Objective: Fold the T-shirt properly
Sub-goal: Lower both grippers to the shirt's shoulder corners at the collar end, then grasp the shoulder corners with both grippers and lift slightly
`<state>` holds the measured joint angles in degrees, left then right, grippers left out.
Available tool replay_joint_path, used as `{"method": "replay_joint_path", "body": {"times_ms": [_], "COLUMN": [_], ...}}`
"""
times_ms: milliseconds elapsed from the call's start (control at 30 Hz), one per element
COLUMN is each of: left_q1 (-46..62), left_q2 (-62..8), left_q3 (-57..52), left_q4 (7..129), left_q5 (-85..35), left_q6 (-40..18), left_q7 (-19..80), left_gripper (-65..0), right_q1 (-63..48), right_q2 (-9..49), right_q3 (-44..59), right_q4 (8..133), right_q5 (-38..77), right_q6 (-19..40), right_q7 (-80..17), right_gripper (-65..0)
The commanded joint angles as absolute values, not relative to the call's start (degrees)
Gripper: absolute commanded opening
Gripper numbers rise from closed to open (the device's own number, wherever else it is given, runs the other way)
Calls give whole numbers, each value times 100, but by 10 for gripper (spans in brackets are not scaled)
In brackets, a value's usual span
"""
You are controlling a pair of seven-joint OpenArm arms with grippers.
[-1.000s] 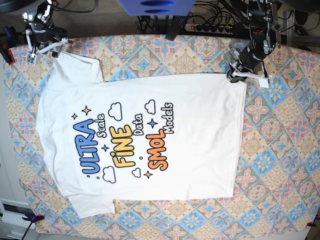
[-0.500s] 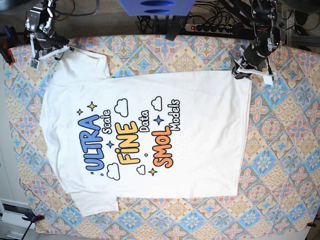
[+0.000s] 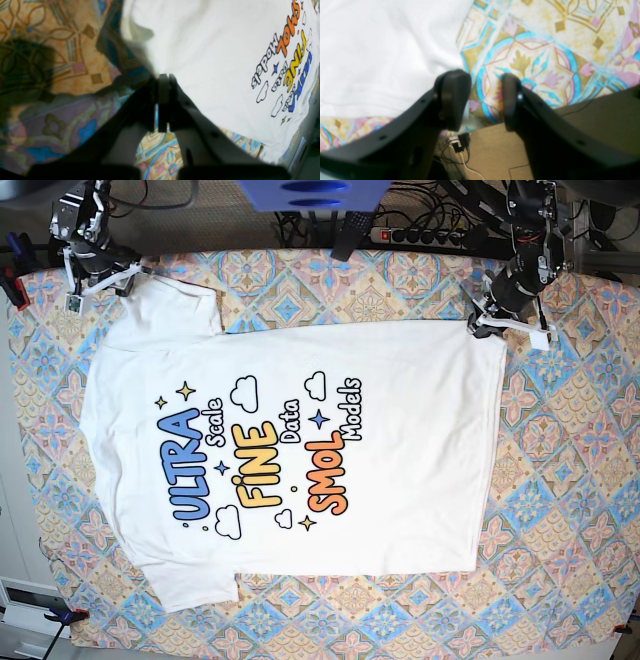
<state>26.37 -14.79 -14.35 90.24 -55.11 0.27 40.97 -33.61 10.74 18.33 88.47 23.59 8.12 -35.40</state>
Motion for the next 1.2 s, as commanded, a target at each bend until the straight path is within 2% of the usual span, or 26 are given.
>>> {"method": "replay_joint_path", "body": {"times_ms": [0,200,500,867,1000,1100,1167], "left_q1": [2633,2633,2633,2615,2615,2615,2615], "left_q2": [-1543,-1543,-1543,-1543,-1543,-1543,-1543], "left_q3": [-1446,-1446,-1446,-1446,-1437,-1437,-1437], "left_q4": [9130,9130,9130,9130,9130,9130,9130], "left_q5": [-5552,-5552,-5543,-5534,-5534,-5534,-5534], "left_q6": [4,4,4,4,4,4,4], "left_q7": [4066,4066,4066,4066,4066,4066,4066], "left_gripper": [-650,-650,-650,-650,-650,-650,-650], "right_q1": [-3407,-3407,-3415,-3415,-3415,-3415,-3415], "right_q2": [1051,980,989,998,998,998,998], "right_q3": [1824,1798,1798,1789,1789,1789,1798], "right_q4": [8857,8901,8901,8892,8892,8884,8840], "right_q5": [2404,2448,3802,3890,3890,3890,3881], "right_q6": [875,875,875,919,1701,2000,2132], "right_q7": [-3697,-3697,-3697,-3732,-3741,-3741,-3741], "right_gripper": [-398,-398,-398,-400,-403,-405,-431]}}
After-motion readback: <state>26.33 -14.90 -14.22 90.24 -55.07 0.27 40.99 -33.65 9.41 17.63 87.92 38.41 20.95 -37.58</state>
